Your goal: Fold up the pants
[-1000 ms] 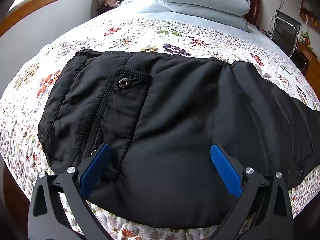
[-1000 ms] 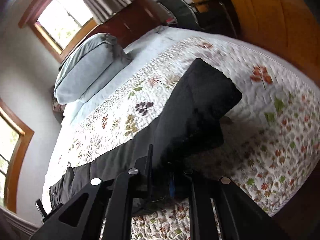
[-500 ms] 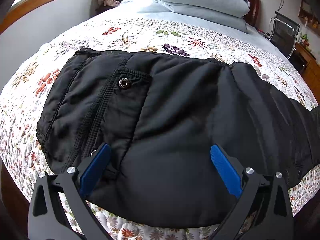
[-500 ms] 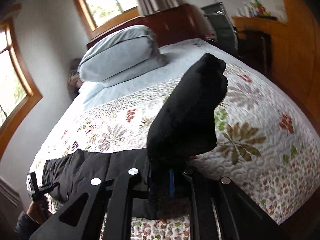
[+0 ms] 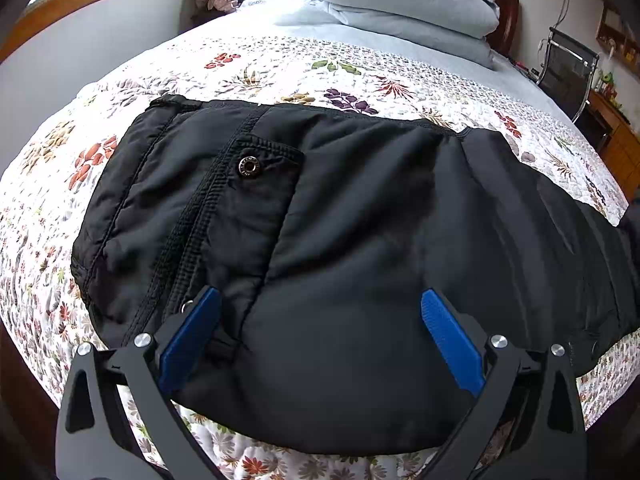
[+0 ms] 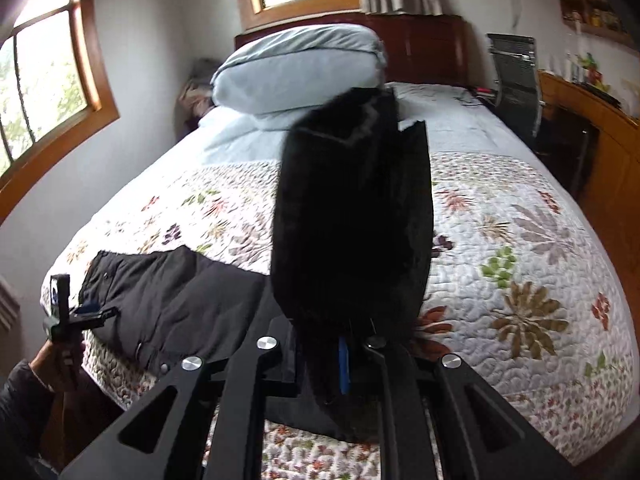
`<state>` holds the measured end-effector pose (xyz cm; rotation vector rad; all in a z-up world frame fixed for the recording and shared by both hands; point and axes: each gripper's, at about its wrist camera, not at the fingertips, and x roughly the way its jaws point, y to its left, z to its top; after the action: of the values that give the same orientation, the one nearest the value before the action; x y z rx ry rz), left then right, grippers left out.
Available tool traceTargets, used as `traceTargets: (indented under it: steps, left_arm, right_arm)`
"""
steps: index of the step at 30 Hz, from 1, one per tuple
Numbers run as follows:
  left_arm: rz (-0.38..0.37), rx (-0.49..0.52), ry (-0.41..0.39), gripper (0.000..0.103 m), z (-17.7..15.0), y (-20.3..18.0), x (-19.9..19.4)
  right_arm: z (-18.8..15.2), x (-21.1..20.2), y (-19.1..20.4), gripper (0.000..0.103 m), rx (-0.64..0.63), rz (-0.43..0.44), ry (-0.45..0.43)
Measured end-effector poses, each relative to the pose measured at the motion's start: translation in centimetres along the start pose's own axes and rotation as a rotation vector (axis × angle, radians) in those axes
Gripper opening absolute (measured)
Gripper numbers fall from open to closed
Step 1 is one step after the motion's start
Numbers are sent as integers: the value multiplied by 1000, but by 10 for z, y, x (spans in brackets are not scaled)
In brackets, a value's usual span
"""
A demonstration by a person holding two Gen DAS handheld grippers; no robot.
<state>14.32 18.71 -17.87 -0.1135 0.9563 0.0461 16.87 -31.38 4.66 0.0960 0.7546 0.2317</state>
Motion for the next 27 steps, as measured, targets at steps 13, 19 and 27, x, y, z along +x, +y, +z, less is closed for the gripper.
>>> traceTargets:
  steps: [13, 19, 27]
  left_arm:
    - [-21, -22, -3, 100, 0, 3, -1]
    - [-34, -35, -4, 100, 1, 5, -1]
    - [-26, -25, -8, 100, 0, 3, 0]
  right_arm:
    - [-28, 73, 82, 12, -214, 73, 191]
    - [-54, 102, 107, 12, -290, 73, 278]
    - [-66, 114, 113, 12, -299, 67, 300]
